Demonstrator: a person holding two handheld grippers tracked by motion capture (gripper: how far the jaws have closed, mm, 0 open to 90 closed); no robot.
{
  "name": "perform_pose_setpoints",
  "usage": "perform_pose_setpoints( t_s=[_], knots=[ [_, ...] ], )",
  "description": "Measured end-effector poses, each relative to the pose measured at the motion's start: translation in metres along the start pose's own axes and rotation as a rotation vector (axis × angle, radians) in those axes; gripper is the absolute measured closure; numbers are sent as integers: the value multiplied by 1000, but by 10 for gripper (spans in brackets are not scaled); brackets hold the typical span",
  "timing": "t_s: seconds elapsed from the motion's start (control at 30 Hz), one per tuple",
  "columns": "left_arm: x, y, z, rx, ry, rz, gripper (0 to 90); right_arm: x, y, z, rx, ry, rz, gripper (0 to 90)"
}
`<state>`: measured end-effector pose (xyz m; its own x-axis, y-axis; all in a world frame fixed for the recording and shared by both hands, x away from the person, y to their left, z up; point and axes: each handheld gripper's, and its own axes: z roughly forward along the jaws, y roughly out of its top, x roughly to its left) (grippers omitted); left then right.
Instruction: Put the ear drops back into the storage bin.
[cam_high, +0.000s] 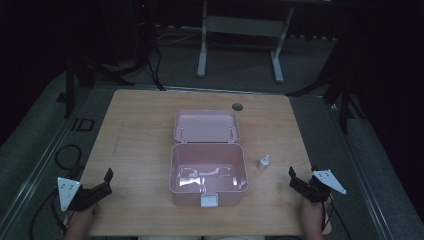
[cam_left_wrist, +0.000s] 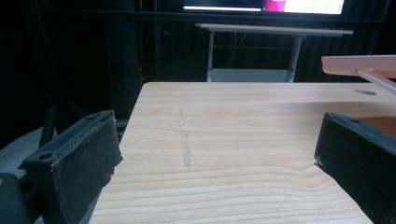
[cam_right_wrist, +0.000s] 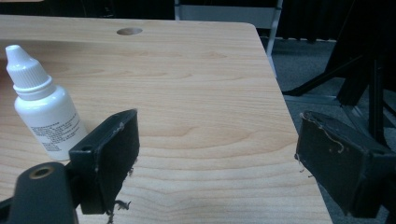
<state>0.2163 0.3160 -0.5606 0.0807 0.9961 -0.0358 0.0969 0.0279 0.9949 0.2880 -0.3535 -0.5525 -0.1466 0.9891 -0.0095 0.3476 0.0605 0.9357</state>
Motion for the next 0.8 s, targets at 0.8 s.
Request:
perform_pose_setpoints(
  t_s=[0.8],
  knots=[
    [0,0,0,8,-19,-3,4,4,7,14,279,136,-33,124]
  ],
)
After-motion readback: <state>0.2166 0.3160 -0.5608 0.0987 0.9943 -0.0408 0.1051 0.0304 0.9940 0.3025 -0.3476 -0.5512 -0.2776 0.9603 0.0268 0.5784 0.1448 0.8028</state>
